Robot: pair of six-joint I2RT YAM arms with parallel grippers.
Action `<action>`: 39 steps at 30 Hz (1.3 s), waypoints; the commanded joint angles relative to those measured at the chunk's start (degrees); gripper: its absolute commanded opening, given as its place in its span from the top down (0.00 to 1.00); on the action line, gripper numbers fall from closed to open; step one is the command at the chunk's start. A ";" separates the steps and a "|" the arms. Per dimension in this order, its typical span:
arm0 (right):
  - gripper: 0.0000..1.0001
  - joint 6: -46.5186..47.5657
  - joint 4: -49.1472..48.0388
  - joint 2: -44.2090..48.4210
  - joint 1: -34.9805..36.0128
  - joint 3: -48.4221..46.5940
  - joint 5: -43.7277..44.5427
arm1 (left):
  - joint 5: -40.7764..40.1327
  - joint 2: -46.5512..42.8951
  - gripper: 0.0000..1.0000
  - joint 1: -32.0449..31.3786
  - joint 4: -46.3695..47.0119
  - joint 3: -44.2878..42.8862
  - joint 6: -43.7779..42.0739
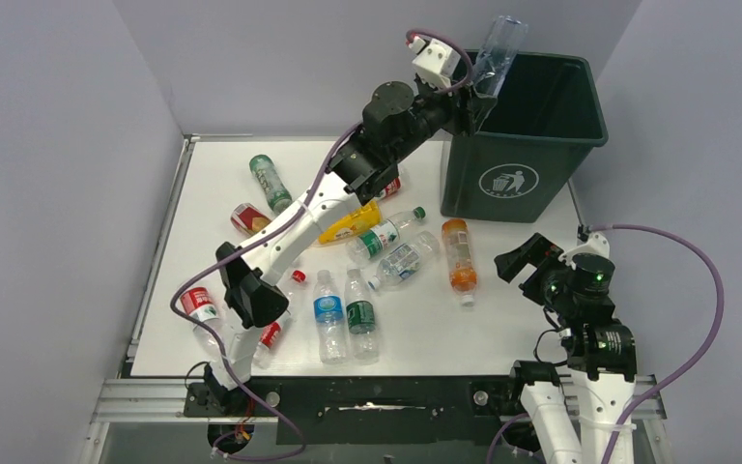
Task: Put the plastic bottles in the bin
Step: Place the plastic bottle in the trash bin.
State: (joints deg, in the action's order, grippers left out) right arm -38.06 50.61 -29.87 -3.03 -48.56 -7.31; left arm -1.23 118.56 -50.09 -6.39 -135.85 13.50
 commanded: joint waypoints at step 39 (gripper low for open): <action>0.02 1.95 -6.44 -6.49 -0.26 -0.34 -2.12 | 16.84 2.53 0.02 8.59 14.46 0.79 10.59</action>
State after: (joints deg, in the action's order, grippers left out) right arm -37.74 47.48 -35.11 -3.01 -47.77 -9.47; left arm 11.81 134.72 -41.78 9.45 -140.03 26.00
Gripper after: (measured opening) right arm 0.978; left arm 0.976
